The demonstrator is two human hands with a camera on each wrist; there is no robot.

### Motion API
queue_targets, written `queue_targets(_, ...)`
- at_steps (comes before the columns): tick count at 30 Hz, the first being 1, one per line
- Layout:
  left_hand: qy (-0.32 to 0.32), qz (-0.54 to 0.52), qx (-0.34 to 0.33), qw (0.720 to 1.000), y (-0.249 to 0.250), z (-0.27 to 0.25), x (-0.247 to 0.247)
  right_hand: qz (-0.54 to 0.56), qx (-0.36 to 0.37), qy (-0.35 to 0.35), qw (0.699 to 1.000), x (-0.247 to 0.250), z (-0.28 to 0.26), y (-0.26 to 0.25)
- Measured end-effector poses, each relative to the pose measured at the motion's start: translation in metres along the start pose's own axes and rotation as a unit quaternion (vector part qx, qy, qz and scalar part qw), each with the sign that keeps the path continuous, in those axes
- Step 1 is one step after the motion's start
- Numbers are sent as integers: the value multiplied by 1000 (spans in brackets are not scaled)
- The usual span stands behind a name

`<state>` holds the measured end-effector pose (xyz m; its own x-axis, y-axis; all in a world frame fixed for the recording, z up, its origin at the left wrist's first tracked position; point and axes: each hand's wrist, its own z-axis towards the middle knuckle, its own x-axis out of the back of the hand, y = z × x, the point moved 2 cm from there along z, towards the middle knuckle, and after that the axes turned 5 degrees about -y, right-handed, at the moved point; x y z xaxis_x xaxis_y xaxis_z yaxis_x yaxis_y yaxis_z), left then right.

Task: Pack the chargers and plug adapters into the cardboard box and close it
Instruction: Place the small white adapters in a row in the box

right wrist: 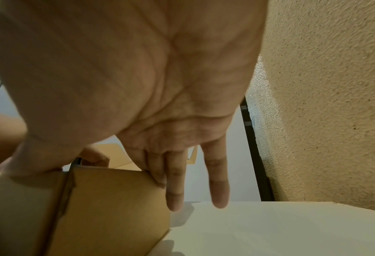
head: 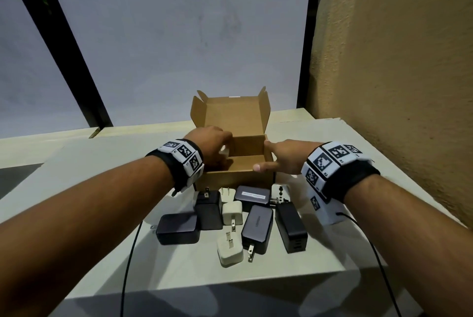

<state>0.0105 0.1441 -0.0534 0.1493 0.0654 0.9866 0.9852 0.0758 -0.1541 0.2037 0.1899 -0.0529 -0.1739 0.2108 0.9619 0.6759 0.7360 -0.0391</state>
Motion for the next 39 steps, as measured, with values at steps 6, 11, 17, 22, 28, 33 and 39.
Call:
queue_targets(6, -19, -3, 3, 1000, 8, 4, -2, -6, 7, 2, 1000, 2, -2, -1)
queue_targets(11, 4, 44, 14, 999, 9, 7, -7, -7, 5, -1, 1000, 2, -4, -1)
queue_targets(17, 40, 85, 11, 995, 11, 9, -9, 8, 6, -8, 1000, 1, -2, -1)
queue_targets(22, 40, 98, 13, 994, 13, 7, -4, 33, 2, -8, 999, -2, -2, -1)
queue_targets(28, 55, -28, 10, 998, 6, -11, 18, 42, -2, -21, 999, 1, -2, -4)
queue_targets(33, 2, -148, -206, 967, 23, -55, 36, 29, -12, -10, 999, 1, -4, -5)
queue_targets(39, -87, -75, -220, 969, 8, -93, 23, 23, -27, -18, 999, 1, 0, -5)
